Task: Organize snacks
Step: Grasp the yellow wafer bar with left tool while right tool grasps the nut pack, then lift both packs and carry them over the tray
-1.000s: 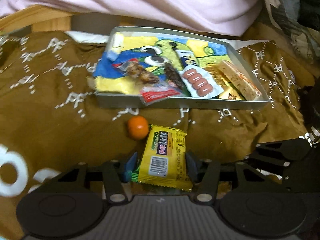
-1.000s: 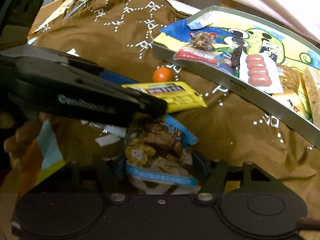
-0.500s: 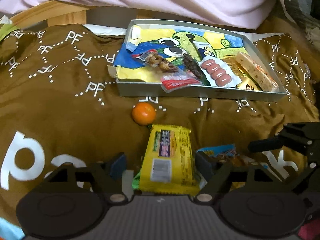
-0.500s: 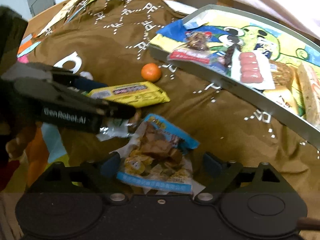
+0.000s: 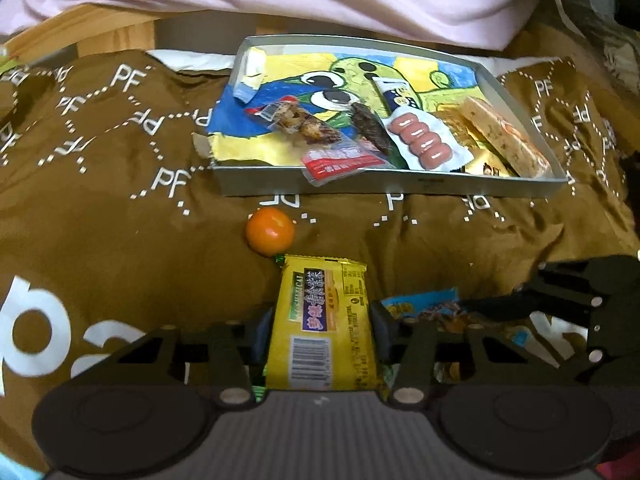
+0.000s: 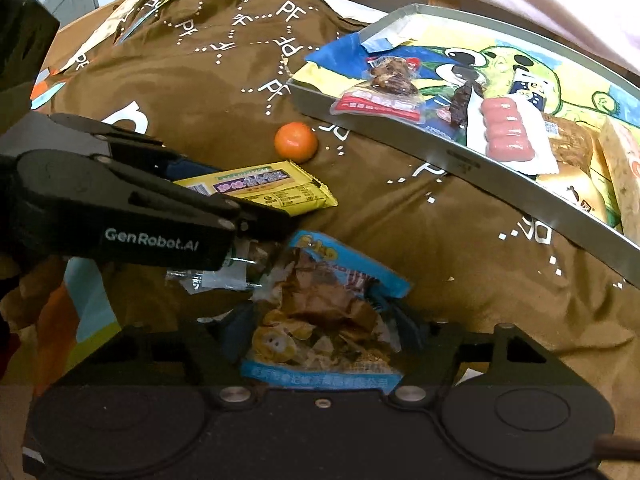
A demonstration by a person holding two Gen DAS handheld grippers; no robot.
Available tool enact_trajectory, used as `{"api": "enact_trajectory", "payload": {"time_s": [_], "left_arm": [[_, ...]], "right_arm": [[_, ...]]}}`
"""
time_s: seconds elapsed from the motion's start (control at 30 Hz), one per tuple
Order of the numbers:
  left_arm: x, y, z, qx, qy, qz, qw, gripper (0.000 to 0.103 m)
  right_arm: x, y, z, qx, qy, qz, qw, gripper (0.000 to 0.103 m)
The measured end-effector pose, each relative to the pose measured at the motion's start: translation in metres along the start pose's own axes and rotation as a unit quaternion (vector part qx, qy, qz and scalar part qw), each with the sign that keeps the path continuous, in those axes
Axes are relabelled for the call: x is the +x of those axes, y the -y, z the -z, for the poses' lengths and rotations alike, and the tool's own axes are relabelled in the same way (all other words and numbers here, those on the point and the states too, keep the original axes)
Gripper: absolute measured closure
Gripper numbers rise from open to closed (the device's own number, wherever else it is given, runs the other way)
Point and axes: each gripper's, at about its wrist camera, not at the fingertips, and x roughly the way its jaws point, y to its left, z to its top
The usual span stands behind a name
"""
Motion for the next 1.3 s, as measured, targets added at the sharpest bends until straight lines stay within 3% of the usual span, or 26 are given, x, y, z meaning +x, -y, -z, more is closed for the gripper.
{"api": "enact_trajectory", "payload": {"time_s": [0.1, 0.37, 0.73, 0.83, 1.07, 1.3], "left_arm": [[-0.008, -0.003, 0.002, -0.018, 0.001, -0.001, 0.9998, 0.051], [-0.039, 0.0, 0.009, -0.044, 0.023, 0.002, 0.9988, 0.051], [-0.064, 0.008, 0.003, -0.076, 0.097, 0.011, 0.9924, 0.051], [-0.063, 0.008, -0.003, -0.096, 0.109, -0.004, 0.9893, 0.051], [-0.051, 0.01, -0.039, -0.104, 0.138, -0.029, 0.9845, 0.051], [-0.006, 0.024, -0.102, -0.087, 0.192, -0.039, 0.9767, 0.051]], "right_arm": [[-0.004, -0.001, 0.0, 0.002, 0.003, -0.007, 1.0, 0.047], [-0.02, -0.001, 0.004, -0.001, 0.017, 0.001, 1.0, 0.05], [-0.069, 0.006, -0.003, -0.001, 0.098, 0.04, 0.994, 0.05], [-0.076, 0.012, -0.009, 0.003, 0.123, 0.052, 0.991, 0.05], [-0.082, 0.032, -0.031, 0.005, 0.182, 0.074, 0.98, 0.05], [-0.065, 0.068, -0.051, -0.001, 0.234, 0.157, 0.959, 0.05]]}}
